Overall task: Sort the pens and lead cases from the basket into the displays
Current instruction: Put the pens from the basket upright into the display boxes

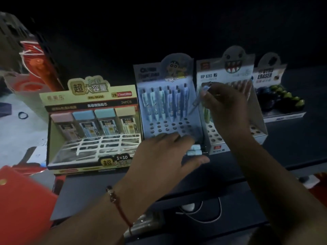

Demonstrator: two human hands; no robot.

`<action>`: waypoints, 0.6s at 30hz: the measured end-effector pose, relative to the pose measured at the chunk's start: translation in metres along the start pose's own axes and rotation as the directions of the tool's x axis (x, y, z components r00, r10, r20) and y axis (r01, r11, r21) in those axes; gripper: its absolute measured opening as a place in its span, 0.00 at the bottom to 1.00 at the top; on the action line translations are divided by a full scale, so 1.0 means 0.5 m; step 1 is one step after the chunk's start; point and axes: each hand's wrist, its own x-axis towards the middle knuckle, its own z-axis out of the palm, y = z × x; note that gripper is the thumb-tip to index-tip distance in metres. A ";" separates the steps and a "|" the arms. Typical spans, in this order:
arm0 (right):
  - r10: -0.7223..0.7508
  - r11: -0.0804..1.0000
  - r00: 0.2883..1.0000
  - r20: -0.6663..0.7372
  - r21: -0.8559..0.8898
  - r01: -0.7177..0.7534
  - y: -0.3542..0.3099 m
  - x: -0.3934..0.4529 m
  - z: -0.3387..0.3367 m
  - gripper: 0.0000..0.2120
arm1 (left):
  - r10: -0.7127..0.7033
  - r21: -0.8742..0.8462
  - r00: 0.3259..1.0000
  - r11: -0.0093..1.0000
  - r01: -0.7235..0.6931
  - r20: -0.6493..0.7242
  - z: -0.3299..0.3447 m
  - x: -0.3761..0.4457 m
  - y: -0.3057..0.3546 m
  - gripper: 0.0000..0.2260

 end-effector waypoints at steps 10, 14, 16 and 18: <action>-0.023 0.890 0.990 0.139 -0.448 0.084 0.026 0.046 0.068 0.16 | -0.086 -0.105 0.993 0.990 0.095 0.081 0.003 0.004 -0.030 0.25; -0.067 0.789 0.994 0.090 -0.604 0.109 0.013 0.053 0.080 0.13 | -0.079 -0.143 0.991 0.985 0.094 0.110 0.003 0.002 -0.028 0.26; -0.024 0.761 0.996 0.092 -0.644 0.078 0.003 0.051 0.079 0.14 | -0.083 -0.146 0.990 0.984 0.099 0.110 0.003 0.000 -0.031 0.26; -0.015 0.720 0.995 0.094 -0.690 0.076 -0.001 0.046 0.082 0.15 | -0.092 -0.150 0.991 0.983 0.105 0.095 0.001 -0.001 -0.035 0.25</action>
